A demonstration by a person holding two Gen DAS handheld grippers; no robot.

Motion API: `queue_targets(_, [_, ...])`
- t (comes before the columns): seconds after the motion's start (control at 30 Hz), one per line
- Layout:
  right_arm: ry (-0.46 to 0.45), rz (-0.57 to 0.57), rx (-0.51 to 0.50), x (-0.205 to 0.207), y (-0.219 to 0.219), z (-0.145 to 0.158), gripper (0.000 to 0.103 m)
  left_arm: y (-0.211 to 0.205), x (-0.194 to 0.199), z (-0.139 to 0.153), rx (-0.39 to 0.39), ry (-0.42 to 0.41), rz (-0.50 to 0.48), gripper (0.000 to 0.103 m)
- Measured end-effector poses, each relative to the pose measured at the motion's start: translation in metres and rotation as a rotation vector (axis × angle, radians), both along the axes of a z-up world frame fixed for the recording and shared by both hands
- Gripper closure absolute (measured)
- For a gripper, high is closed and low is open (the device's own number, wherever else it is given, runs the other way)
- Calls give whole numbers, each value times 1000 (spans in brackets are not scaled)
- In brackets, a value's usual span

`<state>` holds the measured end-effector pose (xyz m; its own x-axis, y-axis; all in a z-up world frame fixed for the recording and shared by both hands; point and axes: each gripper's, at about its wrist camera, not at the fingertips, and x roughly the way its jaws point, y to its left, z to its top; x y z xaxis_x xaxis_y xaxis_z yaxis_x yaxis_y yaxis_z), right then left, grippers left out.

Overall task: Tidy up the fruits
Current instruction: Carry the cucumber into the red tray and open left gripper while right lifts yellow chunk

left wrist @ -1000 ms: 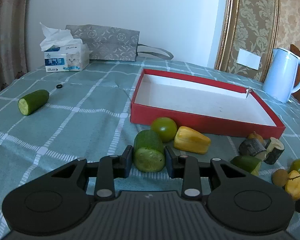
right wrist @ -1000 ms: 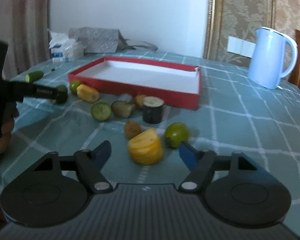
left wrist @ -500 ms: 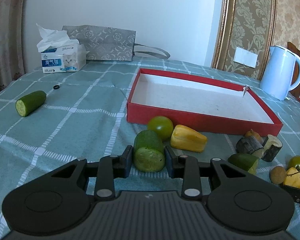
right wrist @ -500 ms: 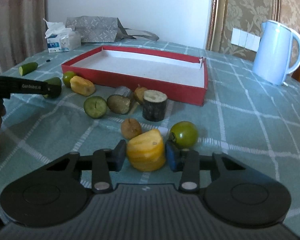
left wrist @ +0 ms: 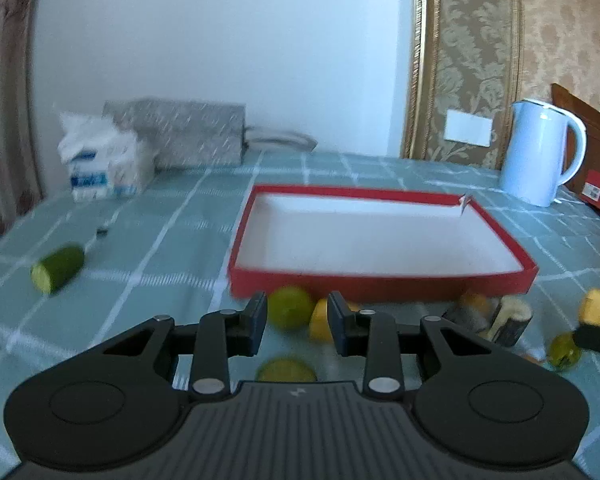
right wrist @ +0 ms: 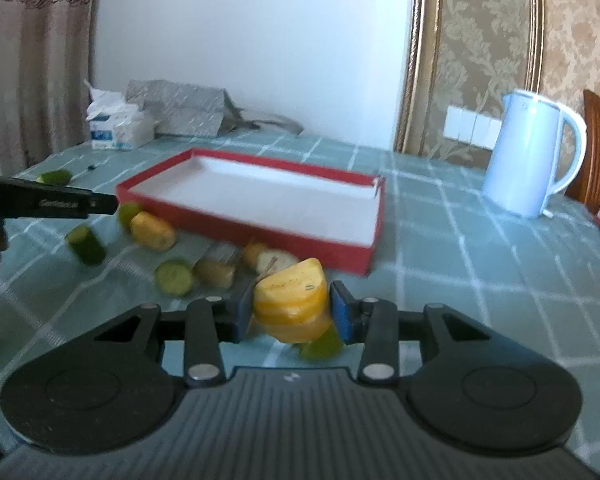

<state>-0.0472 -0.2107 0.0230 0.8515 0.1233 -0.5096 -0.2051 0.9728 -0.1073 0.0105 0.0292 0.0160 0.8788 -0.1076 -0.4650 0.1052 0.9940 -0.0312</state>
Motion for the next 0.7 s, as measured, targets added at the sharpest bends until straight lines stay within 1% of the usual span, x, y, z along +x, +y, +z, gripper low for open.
queue_targets(0.1, [-30,-18,15,13,-7,8,64,-12,6,7,36,-20,-16,70])
queue_targets(0.17, [-44,-30,21,19,-10,10,64,-15,7,10,45,-25,-16,71])
queue_targets(0.23, [-50,-33,29,22,-13,12,64,-10,5,10,41,-23,-18,71])
queue_targets(0.3, [-56,-34,41,23,-15,11,64,-1,1,9,47,-19,4,71])
queue_targets(0.4, [-52,-31,54,26,-17,8,64,15,-1,6,7,13,33,71])
queue_targets(0.47, [-40,-25,68,29,-18,5,64,23,-1,1,-16,50,30,70])
queue_targets(0.57, [-37,-18,71,31,-15,2,64,27,1,-9,-30,93,45,70])
queue_targets(0.63, [-32,-10,78,31,-14,1,64,25,-1,-14,-16,79,60,58])
queue_targets(0.67, [-30,-7,78,31,-13,1,64,24,-2,-15,-9,68,70,41])
queue_targets(0.7, [-29,-4,78,31,-12,0,64,23,-4,-15,-11,61,65,31])
